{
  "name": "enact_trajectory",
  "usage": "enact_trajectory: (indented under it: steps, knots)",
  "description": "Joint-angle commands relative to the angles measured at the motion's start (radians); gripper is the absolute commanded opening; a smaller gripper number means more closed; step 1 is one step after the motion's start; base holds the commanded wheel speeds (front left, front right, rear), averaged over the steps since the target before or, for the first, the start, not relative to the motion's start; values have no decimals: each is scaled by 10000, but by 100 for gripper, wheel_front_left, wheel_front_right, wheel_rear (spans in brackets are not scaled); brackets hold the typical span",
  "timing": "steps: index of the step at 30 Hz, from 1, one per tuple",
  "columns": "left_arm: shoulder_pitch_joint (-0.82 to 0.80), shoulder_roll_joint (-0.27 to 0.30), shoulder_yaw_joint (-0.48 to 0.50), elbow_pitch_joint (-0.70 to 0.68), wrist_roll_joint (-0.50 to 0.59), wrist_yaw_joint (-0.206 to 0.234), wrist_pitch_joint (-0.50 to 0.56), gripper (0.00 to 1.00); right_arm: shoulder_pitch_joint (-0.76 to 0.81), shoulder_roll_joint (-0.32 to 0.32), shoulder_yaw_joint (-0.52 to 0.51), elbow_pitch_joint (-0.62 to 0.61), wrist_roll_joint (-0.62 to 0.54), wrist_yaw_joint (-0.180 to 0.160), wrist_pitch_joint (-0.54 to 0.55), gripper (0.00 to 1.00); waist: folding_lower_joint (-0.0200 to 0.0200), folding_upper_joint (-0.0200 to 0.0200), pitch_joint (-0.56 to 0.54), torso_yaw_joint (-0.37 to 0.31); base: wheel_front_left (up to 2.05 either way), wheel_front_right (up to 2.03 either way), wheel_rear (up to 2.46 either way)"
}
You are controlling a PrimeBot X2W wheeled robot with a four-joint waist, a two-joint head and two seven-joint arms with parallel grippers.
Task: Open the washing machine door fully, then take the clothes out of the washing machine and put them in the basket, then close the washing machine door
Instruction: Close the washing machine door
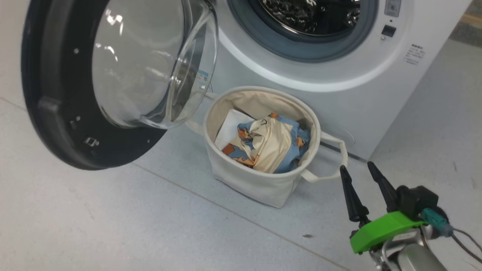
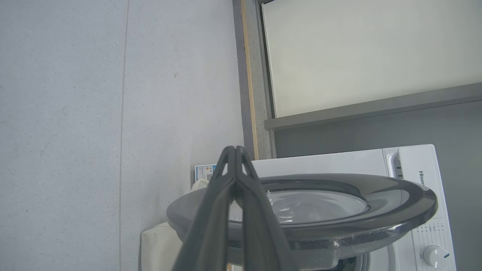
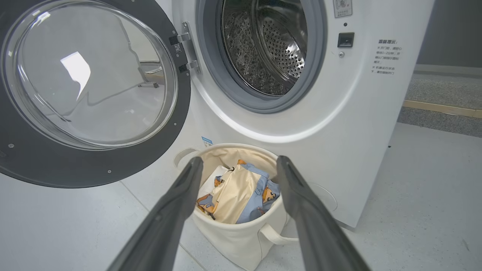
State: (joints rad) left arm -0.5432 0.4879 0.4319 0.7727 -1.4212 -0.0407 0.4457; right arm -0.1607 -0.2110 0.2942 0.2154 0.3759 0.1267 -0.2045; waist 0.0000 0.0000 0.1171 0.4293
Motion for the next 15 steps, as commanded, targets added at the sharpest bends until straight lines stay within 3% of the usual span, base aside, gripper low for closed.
enact_trajectory:
  steps: [1,9,15]
  knots:
    - [-631,784,345,-189,-119,-6,210,0,-307,-181,147,-370,-104,40,49,100,0,0,191,-137,0,0,0]
    - [-2120,1035,51,1079,-440,-99,1190,0,-363,-661,-32,-969,-209,40,505,100,0,0,752,-386,0,0,0]
    - [-3034,1095,-345,1688,-167,-47,1178,0,-368,-859,-171,-1324,-269,40,753,100,0,0,953,-479,0,0,0]
